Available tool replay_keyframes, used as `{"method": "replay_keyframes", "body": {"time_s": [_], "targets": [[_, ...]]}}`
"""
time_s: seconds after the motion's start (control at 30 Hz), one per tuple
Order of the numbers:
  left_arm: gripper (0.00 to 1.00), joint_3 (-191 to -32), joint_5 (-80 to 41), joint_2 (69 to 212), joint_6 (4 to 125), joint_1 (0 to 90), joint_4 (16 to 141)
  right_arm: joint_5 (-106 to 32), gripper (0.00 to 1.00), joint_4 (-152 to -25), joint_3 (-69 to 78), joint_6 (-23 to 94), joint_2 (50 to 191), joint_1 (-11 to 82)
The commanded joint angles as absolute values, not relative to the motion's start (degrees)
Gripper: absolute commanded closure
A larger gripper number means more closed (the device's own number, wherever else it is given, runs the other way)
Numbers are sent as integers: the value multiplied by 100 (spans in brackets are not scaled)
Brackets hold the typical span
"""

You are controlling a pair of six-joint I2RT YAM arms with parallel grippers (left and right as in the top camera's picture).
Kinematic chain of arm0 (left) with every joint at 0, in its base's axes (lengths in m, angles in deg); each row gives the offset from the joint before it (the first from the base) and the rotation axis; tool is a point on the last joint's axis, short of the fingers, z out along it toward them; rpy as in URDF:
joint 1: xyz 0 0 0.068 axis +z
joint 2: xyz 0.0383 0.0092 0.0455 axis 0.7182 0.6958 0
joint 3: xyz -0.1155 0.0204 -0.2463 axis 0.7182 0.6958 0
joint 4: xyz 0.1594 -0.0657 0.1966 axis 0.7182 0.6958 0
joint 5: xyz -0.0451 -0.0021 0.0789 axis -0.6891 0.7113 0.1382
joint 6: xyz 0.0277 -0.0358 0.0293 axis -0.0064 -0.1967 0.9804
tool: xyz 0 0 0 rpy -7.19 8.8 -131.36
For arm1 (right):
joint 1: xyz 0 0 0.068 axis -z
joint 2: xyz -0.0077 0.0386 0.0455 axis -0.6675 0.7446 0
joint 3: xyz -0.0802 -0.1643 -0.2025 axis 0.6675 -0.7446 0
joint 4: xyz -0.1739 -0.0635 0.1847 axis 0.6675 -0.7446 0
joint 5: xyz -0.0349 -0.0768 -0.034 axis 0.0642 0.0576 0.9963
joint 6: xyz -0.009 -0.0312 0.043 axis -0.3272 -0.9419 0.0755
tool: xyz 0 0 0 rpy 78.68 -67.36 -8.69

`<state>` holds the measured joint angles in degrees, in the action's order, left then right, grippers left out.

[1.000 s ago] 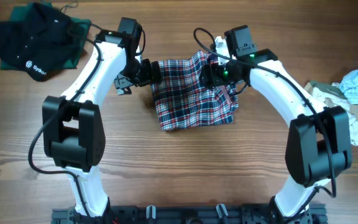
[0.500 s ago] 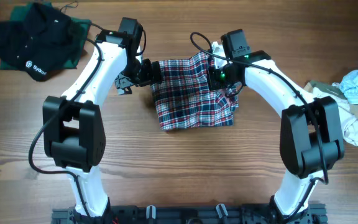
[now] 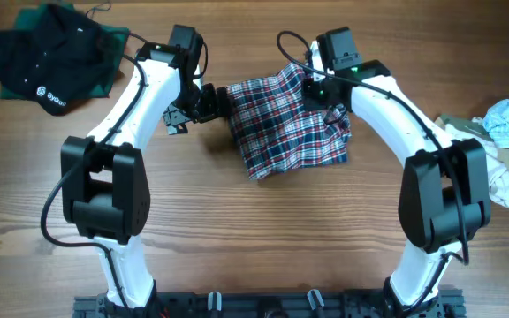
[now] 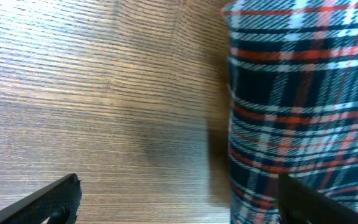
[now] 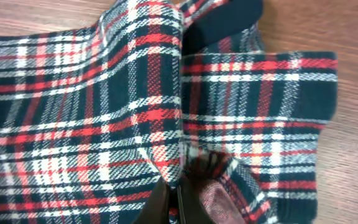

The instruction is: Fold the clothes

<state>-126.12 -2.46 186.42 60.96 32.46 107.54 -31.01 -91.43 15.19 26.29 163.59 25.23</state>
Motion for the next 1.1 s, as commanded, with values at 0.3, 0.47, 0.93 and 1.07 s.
{"method": "replay_keyframes", "body": {"time_s": [0.3, 0.47, 0.93, 1.07], "targets": [[0, -12584, -338, 18723, 6159, 3213, 10719, -1313, 0, -9182, 1686, 2777, 16302, 2584], [0, -12584, -952, 18725, 6161, 3182, 10684, -917, 0, -9307, 1686, 3090, 16302, 2584], [0, -11744, -2279, 19134, 5508, 2467, 8861, -3400, 0, -9670, 1686, 3453, 16276, 3937], [0, -11467, -2296, 19151, 5119, 2463, 8491, -3758, 0, -9853, 1686, 3308, 16270, 4418]]}}
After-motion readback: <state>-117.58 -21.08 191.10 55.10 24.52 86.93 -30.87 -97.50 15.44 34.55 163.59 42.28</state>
